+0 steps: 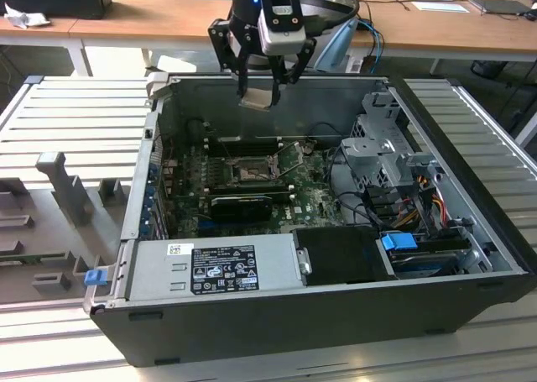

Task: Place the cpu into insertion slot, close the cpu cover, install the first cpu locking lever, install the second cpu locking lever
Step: 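Place the cpu into insertion slot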

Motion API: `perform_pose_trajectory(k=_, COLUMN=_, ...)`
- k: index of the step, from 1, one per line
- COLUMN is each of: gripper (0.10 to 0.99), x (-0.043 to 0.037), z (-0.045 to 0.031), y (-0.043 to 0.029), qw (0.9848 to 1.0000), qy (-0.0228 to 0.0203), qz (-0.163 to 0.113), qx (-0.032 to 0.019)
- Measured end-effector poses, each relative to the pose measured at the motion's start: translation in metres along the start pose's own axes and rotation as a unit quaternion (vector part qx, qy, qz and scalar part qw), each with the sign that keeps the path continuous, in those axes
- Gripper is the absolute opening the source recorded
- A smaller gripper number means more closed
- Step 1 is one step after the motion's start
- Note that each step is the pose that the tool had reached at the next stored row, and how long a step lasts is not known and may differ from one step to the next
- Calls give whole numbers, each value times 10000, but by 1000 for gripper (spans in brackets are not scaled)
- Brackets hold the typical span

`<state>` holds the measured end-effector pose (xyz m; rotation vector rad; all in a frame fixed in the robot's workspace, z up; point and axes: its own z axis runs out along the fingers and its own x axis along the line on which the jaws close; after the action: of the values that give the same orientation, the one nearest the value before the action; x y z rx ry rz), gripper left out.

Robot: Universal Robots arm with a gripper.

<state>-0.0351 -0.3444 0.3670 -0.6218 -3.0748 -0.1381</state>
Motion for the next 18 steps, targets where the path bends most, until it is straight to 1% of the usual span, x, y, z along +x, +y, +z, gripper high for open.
perform_pose_trajectory(k=3, gripper=525, x=0, z=4, y=0, qw=9997, qy=-22, qz=228, qx=2)
perform_pose_trajectory(k=4, gripper=525, x=0, z=6, y=1, qw=9994, qy=-33, qz=345, qx=0)
perform_pose_trajectory(k=6, gripper=525, x=0, z=8, y=0, qw=9988, qy=-45, qz=496, qx=-3)
perform_pose_trajectory(k=7, gripper=525, x=0, z=10, y=0, qw=9982, qy=-55, qz=605, qx=-5)
perform_pose_trajectory(k=8, gripper=525, x=0, z=11, y=0, qw=9973, qy=-66, qz=735, qx=-8)
perform_pose_trajectory(k=11, gripper=525, x=0, z=15, y=0, qw=9940, qy=-96, qz=1091, qx=-14)
perform_pose_trajectory(k=14, gripper=525, x=0, z=16, y=0, qw=9924, qy=-108, qz=1224, qx=-17)
perform_pose_trajectory(k=15, gripper=525, x=0, z=18, y=0, qw=9910, qy=-117, qz=1333, qx=-19)
perform_pose_trajectory(k=18, gripper=525, x=0, z=22, y=-1, qw=9882, qy=-133, qz=1524, qx=-22)
